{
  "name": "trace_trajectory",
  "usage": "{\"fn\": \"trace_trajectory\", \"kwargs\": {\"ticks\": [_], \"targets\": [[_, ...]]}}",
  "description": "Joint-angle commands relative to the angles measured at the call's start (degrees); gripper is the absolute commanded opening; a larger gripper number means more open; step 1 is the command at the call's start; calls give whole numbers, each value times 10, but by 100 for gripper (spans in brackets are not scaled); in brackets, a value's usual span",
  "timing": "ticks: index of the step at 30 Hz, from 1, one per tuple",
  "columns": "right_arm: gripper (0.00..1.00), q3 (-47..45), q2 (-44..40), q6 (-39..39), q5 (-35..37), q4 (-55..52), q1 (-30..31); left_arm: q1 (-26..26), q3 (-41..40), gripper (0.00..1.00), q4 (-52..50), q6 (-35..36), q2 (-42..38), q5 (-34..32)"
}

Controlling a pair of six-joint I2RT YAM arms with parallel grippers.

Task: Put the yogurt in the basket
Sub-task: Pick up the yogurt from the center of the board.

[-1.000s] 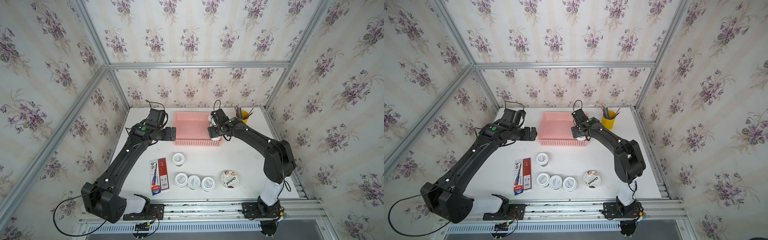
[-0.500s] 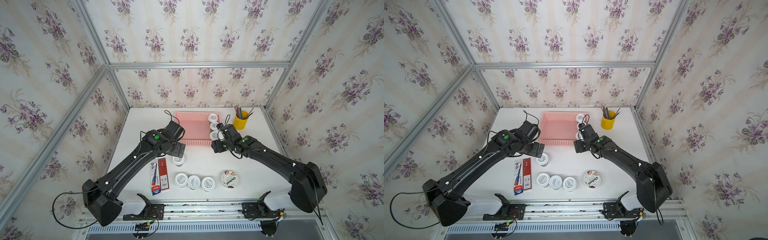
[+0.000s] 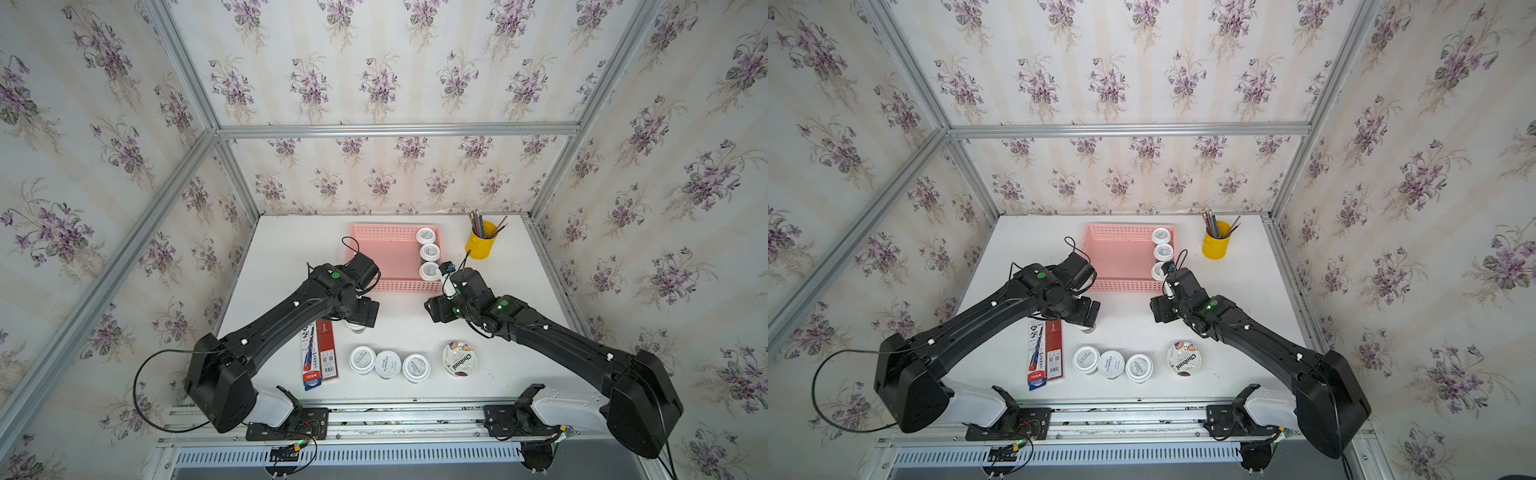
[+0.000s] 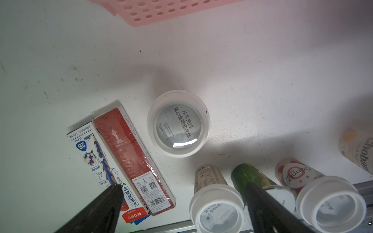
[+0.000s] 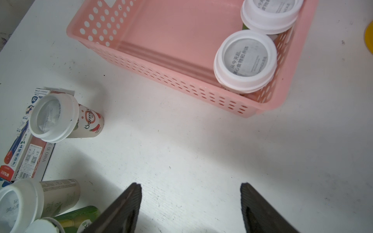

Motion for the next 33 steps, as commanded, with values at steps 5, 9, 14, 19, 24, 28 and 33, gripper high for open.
{"fn": "trace_trajectory", "kwargs": {"ticks": [5,9,14,19,24,28,33], "targets": [[81,-12,-8,9,3,19,6,5,14,99,31,20,56,35],[81,-15,-15,9,4,21,6,16,12,99,37,26,74,47],[81,-14,-4,7,0,24,6,30,-9,99,46,25,78,44],[81,-10,2,3,1,26,6,34,-28,99,59,23,79,37],[81,-3,8,2,6,23,6,36,-24,99,66,30,103,33],[81,-1,10,0,9,21,6,37,-22,99,76,34,110,32],[81,2,17,-1,12,18,6,37,-22,99,77,35,114,35]]}}
